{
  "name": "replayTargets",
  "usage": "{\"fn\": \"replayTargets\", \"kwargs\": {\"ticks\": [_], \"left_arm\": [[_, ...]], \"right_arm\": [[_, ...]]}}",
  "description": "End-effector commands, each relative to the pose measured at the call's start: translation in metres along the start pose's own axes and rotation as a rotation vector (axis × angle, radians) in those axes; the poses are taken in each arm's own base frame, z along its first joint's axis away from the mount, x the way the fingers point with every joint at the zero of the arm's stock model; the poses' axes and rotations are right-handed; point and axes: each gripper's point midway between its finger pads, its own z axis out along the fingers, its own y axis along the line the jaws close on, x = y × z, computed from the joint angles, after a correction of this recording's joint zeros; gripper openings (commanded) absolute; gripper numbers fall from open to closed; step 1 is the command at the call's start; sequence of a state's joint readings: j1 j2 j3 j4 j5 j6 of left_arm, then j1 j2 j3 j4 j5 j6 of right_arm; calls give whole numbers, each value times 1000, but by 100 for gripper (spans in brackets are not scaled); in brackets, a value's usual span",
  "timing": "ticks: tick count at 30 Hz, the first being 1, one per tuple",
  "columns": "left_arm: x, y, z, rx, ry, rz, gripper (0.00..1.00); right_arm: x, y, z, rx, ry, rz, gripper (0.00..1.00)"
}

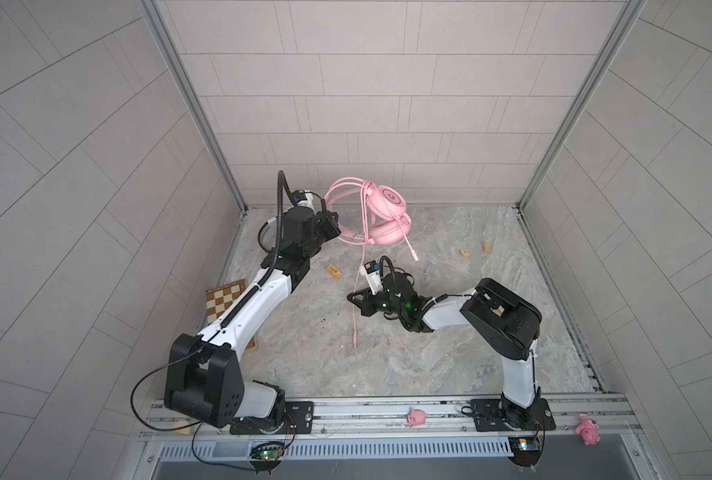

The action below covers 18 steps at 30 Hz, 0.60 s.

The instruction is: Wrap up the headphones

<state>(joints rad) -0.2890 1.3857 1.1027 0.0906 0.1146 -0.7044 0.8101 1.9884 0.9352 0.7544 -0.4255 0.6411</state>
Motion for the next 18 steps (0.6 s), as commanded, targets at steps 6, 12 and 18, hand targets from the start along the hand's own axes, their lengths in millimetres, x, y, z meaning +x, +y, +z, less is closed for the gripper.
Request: {"fn": "replayTargets", "kwargs": {"ticks": [6,12,18], "left_arm": [[-51,26,-34,-188,-218,-69,0],[-61,57,-44,-332,-295,-62,0],[-66,83,-50,-511,-309,40,0]], "right_arm": [[47,16,3,2,125,-16,3],[68,34,-14,27,175,-77,3],[69,77,-32,42,231,-211,3]]}}
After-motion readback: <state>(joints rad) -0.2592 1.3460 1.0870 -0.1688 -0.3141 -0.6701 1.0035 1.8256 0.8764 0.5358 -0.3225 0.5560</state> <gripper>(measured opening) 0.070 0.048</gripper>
